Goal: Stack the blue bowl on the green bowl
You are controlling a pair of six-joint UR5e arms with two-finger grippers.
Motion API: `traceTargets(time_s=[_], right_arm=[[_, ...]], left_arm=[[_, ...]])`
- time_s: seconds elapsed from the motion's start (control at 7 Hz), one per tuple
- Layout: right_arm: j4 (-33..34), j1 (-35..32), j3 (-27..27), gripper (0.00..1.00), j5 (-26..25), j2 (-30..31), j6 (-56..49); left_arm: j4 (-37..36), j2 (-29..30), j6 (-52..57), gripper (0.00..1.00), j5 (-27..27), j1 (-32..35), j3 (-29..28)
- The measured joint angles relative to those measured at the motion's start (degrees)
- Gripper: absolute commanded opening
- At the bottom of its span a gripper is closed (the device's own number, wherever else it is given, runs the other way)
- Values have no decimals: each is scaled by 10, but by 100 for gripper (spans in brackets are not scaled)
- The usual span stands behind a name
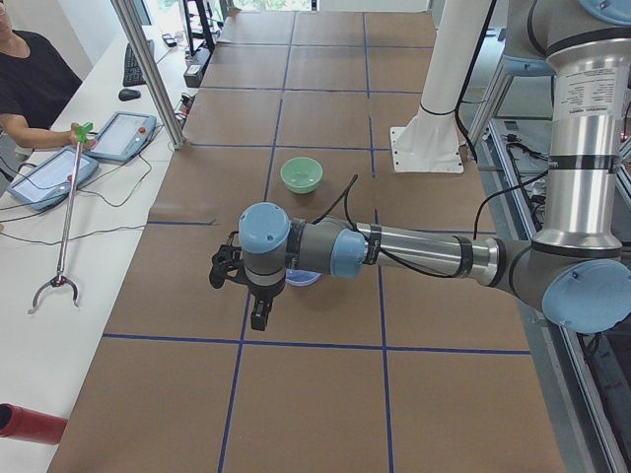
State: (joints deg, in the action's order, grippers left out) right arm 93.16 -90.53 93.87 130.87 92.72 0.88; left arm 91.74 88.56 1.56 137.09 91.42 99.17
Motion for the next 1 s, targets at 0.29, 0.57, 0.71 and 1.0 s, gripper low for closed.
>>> traceTargets(time_s=[0.29,0.57,0.71,1.0], right_arm=[[0,0,0,100,0,0,0],[0,0,0,100,0,0,0],[0,0,0,100,0,0,0],[0,0,0,100,0,0,0]], left_arm=[[35,-2,-12,100,0,-16,-5],[66,0,-89,100,-3,-83,0],[81,-2,-136,100,-4,-116,1],[149,-25,-237,100,-23,-184,0]])
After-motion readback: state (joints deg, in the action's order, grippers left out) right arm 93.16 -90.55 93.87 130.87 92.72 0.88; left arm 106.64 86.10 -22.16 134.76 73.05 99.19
